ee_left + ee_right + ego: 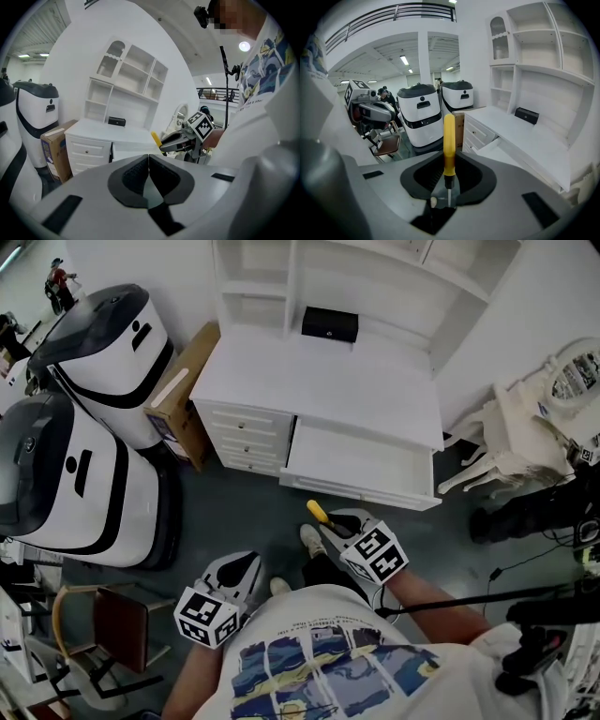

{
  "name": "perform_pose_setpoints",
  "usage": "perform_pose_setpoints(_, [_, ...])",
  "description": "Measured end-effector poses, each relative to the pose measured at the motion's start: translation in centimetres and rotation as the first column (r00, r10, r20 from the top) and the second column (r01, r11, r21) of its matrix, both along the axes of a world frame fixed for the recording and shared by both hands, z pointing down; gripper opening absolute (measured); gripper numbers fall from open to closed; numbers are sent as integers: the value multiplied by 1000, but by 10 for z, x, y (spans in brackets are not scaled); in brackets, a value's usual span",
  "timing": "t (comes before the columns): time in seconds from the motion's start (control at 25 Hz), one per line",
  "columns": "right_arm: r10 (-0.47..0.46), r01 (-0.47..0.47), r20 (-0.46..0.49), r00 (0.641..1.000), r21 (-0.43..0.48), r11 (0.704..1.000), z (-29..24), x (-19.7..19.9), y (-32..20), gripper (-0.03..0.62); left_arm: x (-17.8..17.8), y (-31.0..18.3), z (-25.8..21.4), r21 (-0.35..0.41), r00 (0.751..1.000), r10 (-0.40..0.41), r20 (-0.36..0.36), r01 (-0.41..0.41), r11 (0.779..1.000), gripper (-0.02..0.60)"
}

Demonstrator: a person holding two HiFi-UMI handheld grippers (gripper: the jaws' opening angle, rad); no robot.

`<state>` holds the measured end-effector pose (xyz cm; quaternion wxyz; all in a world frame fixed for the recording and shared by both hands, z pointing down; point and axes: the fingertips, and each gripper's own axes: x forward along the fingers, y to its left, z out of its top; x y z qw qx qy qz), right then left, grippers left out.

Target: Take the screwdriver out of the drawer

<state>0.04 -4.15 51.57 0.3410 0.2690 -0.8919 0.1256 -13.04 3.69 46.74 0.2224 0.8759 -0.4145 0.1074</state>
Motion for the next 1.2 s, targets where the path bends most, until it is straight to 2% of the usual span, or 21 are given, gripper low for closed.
perform_pose_setpoints(1.2, [12,-11,20,1000,-13,1000,7,6,2,94,7,-1,3,-21,1000,9,12,-8,1000,14])
